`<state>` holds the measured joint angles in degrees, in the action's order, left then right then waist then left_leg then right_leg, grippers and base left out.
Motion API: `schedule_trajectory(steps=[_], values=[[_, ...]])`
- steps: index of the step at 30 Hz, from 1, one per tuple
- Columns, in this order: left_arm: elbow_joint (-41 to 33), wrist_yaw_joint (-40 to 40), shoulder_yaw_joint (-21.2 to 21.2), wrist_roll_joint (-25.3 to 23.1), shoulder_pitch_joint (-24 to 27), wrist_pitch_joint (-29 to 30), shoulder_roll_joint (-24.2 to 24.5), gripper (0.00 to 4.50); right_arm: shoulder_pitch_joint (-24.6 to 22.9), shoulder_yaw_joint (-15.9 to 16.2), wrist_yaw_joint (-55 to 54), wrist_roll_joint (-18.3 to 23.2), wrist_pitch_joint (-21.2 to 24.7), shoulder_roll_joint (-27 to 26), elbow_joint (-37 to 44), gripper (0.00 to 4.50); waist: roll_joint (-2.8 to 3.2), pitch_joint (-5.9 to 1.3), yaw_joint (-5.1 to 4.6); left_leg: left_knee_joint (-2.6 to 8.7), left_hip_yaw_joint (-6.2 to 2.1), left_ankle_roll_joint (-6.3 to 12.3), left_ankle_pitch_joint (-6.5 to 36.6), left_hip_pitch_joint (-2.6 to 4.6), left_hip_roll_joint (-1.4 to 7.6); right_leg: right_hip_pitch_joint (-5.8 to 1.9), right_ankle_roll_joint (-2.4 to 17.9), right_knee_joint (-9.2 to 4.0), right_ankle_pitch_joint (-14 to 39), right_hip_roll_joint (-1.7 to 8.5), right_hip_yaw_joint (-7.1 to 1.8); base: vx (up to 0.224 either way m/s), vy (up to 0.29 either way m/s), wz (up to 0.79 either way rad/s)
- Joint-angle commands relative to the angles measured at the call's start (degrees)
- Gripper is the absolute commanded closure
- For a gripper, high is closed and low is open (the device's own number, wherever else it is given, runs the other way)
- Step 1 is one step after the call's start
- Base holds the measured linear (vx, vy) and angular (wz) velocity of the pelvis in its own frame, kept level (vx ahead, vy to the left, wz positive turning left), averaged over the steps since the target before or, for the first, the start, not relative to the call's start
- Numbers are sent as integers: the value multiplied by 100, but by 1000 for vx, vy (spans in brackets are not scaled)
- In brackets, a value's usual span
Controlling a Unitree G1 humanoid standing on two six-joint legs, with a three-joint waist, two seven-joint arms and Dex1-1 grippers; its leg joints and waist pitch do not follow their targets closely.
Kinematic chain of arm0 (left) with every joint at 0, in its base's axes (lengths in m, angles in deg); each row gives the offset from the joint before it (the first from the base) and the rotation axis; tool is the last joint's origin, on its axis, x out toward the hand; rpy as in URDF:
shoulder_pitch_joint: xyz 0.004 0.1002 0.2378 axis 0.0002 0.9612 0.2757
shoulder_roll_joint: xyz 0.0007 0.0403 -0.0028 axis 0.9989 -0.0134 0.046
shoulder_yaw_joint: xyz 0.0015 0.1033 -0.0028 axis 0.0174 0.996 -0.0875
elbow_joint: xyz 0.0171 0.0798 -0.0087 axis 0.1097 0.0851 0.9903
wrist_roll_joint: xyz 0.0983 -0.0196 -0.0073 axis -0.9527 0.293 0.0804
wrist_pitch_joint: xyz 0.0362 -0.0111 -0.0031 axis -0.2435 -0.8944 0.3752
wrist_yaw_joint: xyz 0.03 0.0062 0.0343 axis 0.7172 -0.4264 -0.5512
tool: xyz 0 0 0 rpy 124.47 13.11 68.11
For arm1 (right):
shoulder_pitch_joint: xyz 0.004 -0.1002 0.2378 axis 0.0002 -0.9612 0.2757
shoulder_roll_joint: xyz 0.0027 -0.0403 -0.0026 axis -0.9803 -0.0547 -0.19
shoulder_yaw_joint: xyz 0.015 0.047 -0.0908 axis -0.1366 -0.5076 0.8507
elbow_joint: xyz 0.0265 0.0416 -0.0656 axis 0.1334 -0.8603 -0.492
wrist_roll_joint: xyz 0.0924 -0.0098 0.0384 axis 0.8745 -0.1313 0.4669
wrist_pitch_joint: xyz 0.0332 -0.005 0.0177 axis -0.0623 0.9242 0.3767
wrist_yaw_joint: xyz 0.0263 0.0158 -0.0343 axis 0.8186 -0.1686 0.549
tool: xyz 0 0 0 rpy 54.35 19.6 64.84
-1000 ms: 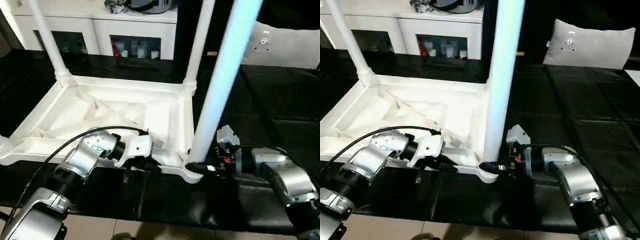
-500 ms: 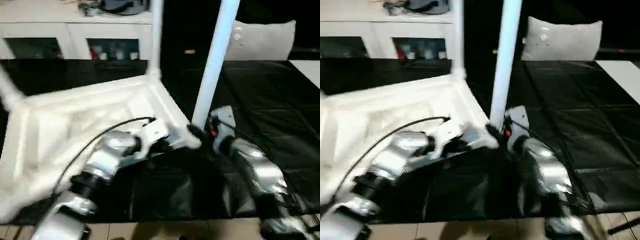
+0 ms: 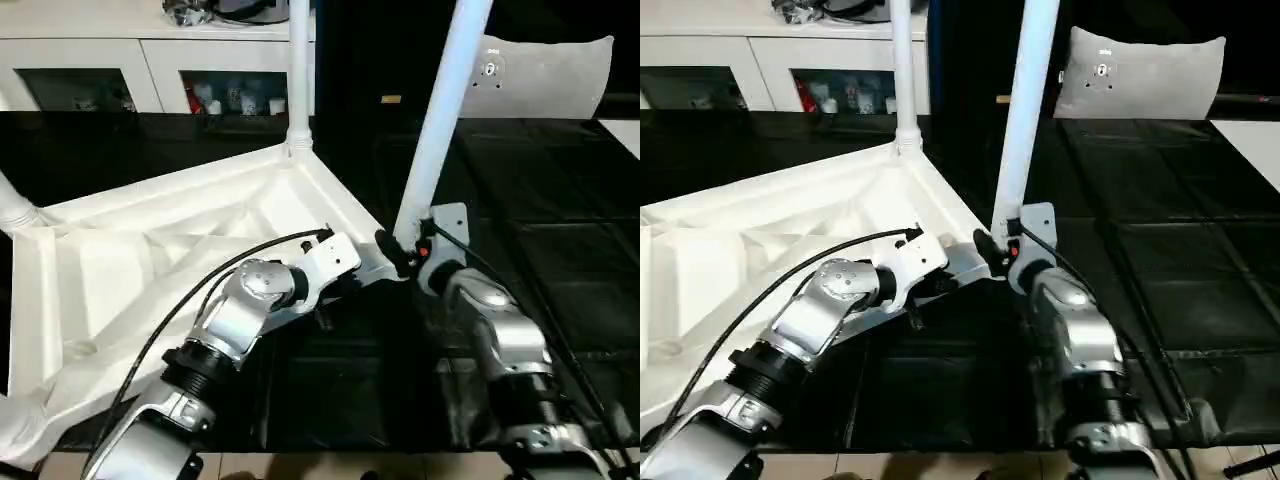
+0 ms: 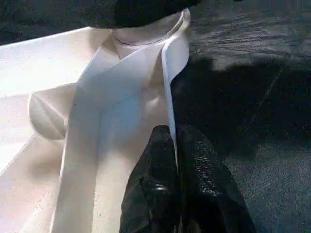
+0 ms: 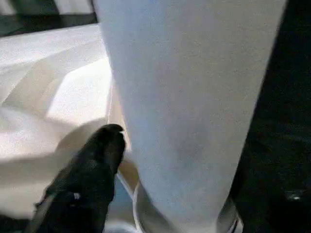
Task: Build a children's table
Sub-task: Rotate leg to tighten
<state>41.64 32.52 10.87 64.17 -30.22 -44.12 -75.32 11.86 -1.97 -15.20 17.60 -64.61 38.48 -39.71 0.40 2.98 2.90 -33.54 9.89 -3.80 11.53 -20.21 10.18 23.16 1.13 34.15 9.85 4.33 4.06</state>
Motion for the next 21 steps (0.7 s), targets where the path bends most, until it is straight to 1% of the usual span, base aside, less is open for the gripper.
schedule_trajectory(steps=[1,2,3,4,5,6,7,8,9,10,12,13,15,16,17,18,20,21], values=[[76,-164,63,-34,-83,-261,133,450,-120,51,291,113,62,97,137,86,-20,-365,26,354,-61,413,811,-23,236,-357,1134,-429,1237,390,-276,0,0,0],[203,-227,37,-75,-97,-358,270,450,-252,100,688,185,26,308,288,74,-7,-360,37,363,-69,394,859,-27,239,-353,1103,-433,1348,393,-274,0,0,0],[203,-227,37,-75,-97,-358,270,450,-252,100,688,185,26,308,288,63,-16,-360,48,357,-62,400,901,-18,233,-352,1070,-456,1416,388,-271,0,0,0],[267,-280,32,-85,-110,-439,343,450,-304,98,850,214,-7,410,358,63,-17,-353,51,370,-70,366,928,-15,252,-343,1058,-450,1489,401,-277,0,0,0],[267,-280,32,-85,-110,-439,343,450,-304,98,850,214,-7,410,358,53,-14,-353,51,372,-74,342,972,-16,247,-343,1030,-463,1595,396,-267,0,0,0],[350,-351,30,-82,-130,-543,436,450,-372,124,1105,233,-47,583,460,42,-15,-350,46,378,-82,322,1003,-24,246,-346,1012,-463,1648,395,-265,0,0,0],[438,-492,62,-73,-150,-713,560,450,-461,217,1450,196,-166,853,567,23,-22,-346,50,374,-74,341,1034,-22,239,-342,976,-484,1713,388,-263,0,0,0],[489,-621,99,-63,-157,-830,649,450,-509,298,1692,161,-186,1067,621,23,-21,-344,76,371,-78,342,1074,-4,251,-336,926,-491,1782,400,-267,0,0,0],[547,-773,148,-60,-164,-960,749,450,-555,379,2006,178,-86,1319,684,17,-40,-351,83,368,-82,373,1048,-19,247,-356,904,-474,1751,398,-270,0,0,0],[573,-833,169,-61,-167,-1017,791,450,-575,410,2170,212,-25,1426,716,3,-38,-344,87,372,-80,399,1042,-22,246,-348,900,-480,1756,394,-274,0,0,0],[659,-1086,252,-41,-161,-1362,918,450,-614,473,2580,257,-145,1695,781,3,-46,-346,75,360,-76,437,1000,-31,245,-342,956,-472,1721,401,-269,0,0,0],[680,-1258,299,-9,-150,-1499,975,450,-587,450,2677,281,-208,1773,759,3,-53,-348,74,353,-74,449,1002,-36,235,-345,951,-480,1762,399,-260,0,0,0],[714,-1557,376,55,-131,-1689,1072,450,-521,402,2893,333,-307,1904,694,3,-50,-361,85,348,-73,449,942,-23,254,-332,991,-467,1742,413,-266,0,0,0],[714,-1557,376,55,-131,-1689,1072,450,-521,402,2893,333,-307,1904,694,3,-49,-363,90,349,-72,454,923,-18,257,-329,1019,-462,1699,408,-265,0,0,0],[691,-1794,435,94,-108,-1791,1151,450,-495,459,3216,390,-291,2058,714,3,-56,-365,99,346,-71,471,879,-22,261,-337,1081,-443,1583,405,-265,0,0,0],[676,-2017,482,143,-89,-1929,1214,450,-478,520,3496,412,-328,2192,724,3,-49,-370,119,342,-65,503,851,2,283,-320,1156,-430,1443,407,-270,0,0,0],[646,-2207,516,194,-70,-2033,1265,450,-460,574,3707,424,-346,2291,726,3,-47,-370,140,340,-62,525,814,-2,293,-329,1237,-400,1271,403,-273,0,0,0],[558,-2514,539,336,-35,-2152,1314,450,-435,660,4051,494,-393,2403,726,3,-60,-371,185,332,-52,552,811,-6,298,-337,1298,-376,1176,410,-269,0,0,0]])
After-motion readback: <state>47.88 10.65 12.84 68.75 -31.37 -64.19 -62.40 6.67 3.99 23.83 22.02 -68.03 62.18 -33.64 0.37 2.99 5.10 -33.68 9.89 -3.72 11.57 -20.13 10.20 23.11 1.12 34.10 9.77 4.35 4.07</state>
